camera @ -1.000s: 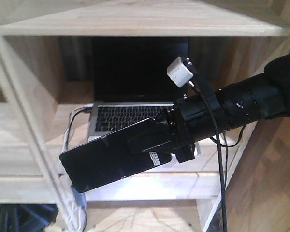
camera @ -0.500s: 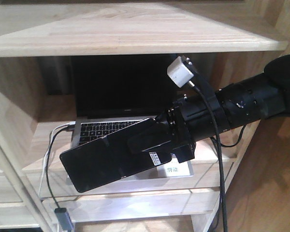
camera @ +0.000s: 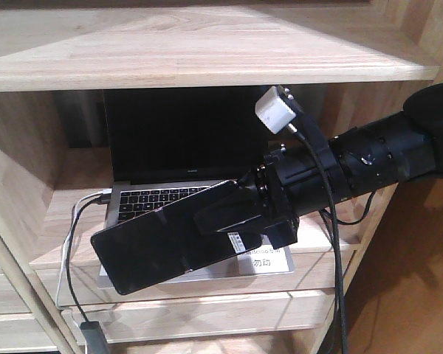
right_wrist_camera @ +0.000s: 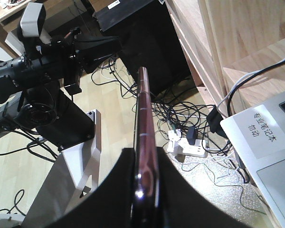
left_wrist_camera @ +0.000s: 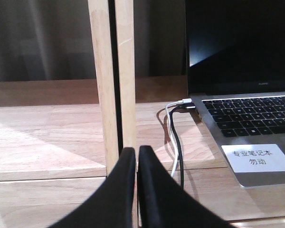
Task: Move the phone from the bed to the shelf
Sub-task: 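Hold the phone in the right gripper while the base drives to the wooden shelf, then raise the right gripper with the phone above the shelf over the laptop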
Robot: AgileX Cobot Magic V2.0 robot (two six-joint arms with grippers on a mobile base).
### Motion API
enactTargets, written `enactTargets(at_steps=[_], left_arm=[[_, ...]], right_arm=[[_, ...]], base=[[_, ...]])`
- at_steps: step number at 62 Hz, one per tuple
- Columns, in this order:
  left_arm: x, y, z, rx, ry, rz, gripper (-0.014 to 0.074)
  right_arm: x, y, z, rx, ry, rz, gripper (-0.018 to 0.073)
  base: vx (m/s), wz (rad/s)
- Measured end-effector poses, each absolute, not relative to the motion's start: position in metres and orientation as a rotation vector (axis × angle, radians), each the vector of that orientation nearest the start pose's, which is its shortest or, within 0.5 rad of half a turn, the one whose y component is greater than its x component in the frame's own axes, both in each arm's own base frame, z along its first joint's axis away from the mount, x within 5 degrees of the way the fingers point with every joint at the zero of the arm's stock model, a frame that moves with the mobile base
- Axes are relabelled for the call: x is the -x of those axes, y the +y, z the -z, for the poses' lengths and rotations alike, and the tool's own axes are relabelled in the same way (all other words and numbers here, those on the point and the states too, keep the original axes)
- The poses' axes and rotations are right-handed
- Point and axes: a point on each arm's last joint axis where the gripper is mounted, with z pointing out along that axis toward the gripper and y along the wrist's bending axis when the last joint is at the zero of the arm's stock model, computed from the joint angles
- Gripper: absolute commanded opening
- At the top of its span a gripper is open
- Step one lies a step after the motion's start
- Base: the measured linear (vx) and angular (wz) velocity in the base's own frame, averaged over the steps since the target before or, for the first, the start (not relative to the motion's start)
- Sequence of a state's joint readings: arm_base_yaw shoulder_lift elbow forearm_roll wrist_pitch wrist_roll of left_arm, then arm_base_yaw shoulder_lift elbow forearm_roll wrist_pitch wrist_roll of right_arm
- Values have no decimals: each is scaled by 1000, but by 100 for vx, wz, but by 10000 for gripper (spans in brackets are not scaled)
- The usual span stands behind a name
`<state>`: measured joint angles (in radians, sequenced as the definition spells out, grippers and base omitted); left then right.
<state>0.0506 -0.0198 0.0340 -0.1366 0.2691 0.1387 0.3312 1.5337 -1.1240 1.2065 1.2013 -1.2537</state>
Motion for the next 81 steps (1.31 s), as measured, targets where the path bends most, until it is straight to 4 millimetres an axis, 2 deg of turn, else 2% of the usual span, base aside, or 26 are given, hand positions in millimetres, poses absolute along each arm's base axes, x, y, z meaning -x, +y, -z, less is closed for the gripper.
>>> enactTargets(at_steps=[35, 44, 57, 67, 81], left_arm=[[-55, -1, -179, 12, 1764, -10, 1], [-55, -1, -179, 12, 1764, -10, 1], [-55, -1, -179, 12, 1764, -10, 1], [-55, -1, -179, 12, 1764, -10, 1], [-55, -1, -179, 12, 1764, -10, 1]], right_arm=[[-253, 171, -310, 1212, 1941, -1285, -1], [-249, 170, -316, 1204, 1924, -1283, -1], [-232, 165, -349, 1208, 1810, -1252, -1], [-221, 161, -391, 1204, 1695, -1188, -1], [-221, 158, -450, 1103, 1560, -1072, -1]], base=[[0, 0], [0, 0], [0, 0], [0, 0], [0, 0]])
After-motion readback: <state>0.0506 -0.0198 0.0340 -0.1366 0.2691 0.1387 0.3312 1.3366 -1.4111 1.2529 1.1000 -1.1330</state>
